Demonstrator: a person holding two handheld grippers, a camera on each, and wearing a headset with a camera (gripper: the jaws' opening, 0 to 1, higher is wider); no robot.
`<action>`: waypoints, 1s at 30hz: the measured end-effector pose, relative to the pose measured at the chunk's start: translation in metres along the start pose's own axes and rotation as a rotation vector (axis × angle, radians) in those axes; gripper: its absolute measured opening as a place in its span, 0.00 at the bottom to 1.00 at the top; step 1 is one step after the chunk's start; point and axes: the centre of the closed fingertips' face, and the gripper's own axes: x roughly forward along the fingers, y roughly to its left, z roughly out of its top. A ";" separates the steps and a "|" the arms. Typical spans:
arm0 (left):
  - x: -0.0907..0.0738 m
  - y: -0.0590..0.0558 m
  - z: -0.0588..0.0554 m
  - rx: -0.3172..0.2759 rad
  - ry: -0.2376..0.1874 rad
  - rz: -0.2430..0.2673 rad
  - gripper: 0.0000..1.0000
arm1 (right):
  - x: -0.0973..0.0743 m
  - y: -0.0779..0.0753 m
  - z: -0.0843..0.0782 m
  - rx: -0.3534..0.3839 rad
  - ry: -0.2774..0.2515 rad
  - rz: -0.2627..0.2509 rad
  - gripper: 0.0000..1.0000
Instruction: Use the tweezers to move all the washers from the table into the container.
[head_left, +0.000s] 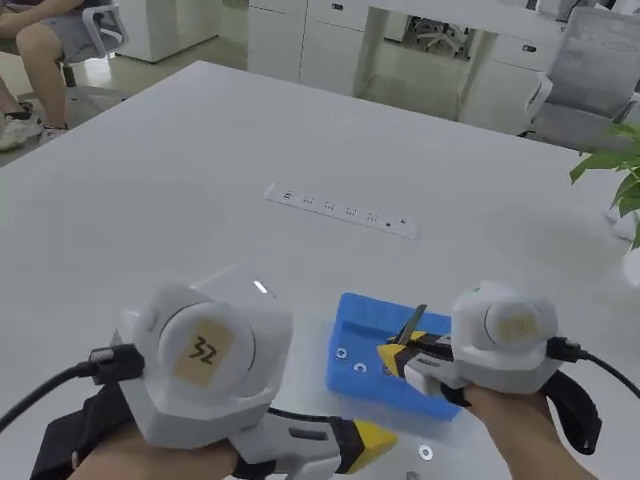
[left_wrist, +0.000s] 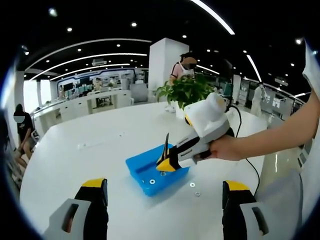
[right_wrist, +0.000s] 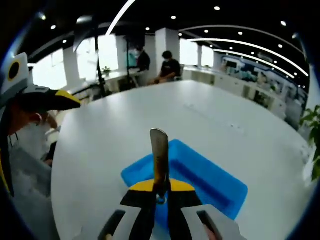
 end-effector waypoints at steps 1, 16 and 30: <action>-0.001 0.000 -0.001 -0.005 0.001 0.003 0.98 | 0.002 -0.001 -0.001 0.019 -0.002 0.000 0.04; -0.001 0.005 -0.009 -0.014 0.026 0.024 0.96 | 0.011 -0.008 -0.013 0.065 0.035 -0.011 0.05; -0.004 0.009 -0.007 0.000 0.028 0.035 0.95 | 0.010 -0.007 -0.013 0.076 0.038 -0.011 0.06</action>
